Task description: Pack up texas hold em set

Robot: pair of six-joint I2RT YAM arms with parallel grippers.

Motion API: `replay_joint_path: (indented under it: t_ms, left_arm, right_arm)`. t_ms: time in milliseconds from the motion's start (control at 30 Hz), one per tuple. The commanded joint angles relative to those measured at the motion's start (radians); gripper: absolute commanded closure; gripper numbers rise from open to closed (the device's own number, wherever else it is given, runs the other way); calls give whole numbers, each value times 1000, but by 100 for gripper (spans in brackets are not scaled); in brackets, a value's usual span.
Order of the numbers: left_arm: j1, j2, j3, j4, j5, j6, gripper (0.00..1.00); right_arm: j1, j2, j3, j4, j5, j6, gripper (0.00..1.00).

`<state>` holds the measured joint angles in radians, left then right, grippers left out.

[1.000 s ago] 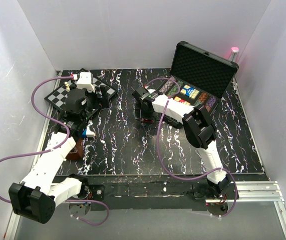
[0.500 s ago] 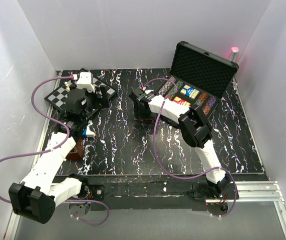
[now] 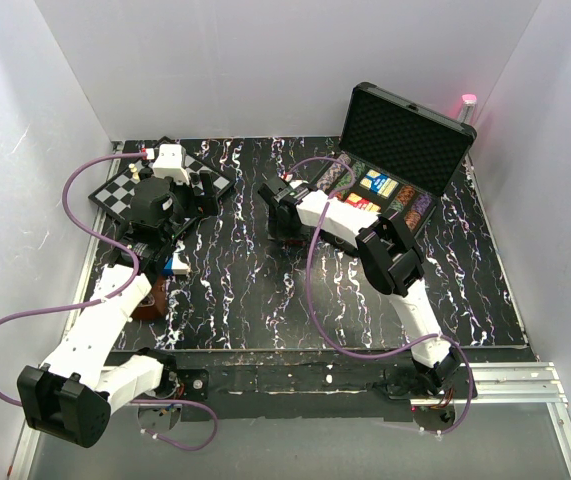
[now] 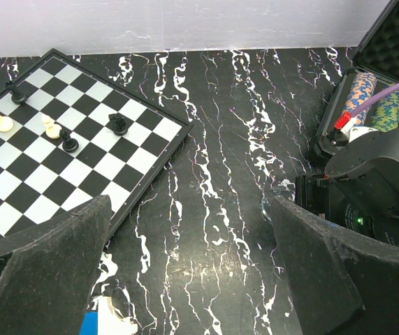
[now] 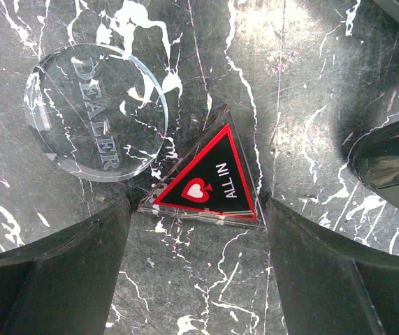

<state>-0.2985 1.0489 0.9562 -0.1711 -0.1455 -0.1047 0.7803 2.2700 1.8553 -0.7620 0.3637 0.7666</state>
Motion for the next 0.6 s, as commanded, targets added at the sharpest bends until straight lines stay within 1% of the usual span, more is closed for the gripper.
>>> replay_joint_path:
  t_ms: [0,367,467,567]
  left_arm:
    - [-1,-30,-4,24,-2,0,2]
    - [-1,-30,-4,22,-2,0,2]
    - [-1,-30,-4,24,-2,0,2]
    - [-2,-29,-5,22,-2,0,2]
  right_arm:
    - [4,-15,-44,-27,6,26,17]
    - [-9,3,-48,-14,24,4,27]
    - [-15,8,-53,-7,23,-12,33]
    - [-15,-1,-70,6,21,-33,42]
